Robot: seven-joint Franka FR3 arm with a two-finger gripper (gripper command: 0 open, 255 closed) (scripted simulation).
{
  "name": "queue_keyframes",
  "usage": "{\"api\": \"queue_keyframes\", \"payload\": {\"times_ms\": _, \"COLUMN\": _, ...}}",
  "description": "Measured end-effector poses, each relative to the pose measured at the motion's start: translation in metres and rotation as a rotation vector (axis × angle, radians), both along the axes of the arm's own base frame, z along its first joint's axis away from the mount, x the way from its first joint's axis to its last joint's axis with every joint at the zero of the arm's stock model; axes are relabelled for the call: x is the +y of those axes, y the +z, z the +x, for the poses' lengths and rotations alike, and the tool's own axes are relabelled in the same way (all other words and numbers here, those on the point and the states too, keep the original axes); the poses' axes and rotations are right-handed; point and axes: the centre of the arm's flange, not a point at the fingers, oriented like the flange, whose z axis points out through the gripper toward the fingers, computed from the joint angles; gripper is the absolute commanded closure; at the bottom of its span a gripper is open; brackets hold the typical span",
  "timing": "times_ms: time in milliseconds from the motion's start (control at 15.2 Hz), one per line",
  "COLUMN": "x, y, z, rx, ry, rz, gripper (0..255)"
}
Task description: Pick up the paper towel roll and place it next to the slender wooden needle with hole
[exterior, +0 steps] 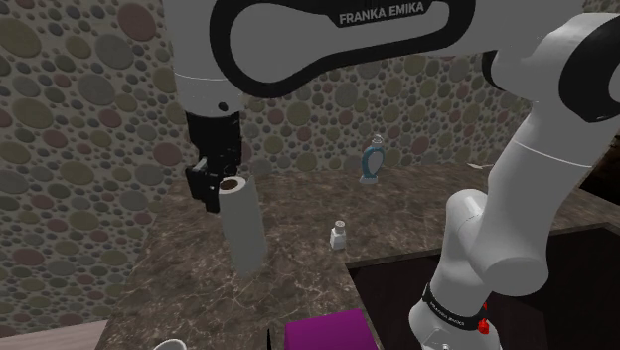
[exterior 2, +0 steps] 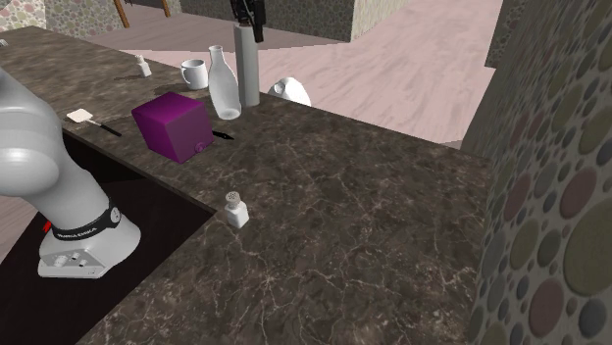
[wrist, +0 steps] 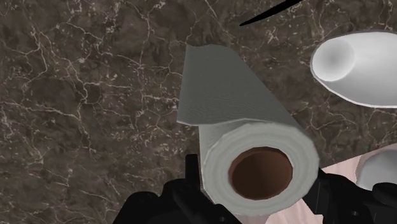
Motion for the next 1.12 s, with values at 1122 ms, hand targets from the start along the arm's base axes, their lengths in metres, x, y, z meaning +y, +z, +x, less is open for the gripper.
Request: {"api": "queue_keyframes", "payload": {"times_ms": 1122, "x": 0.0, "y": -0.089, "z": 0.001, "rx": 0.0, "ry": 0.0, "rz": 0.0, "gripper": 255}}
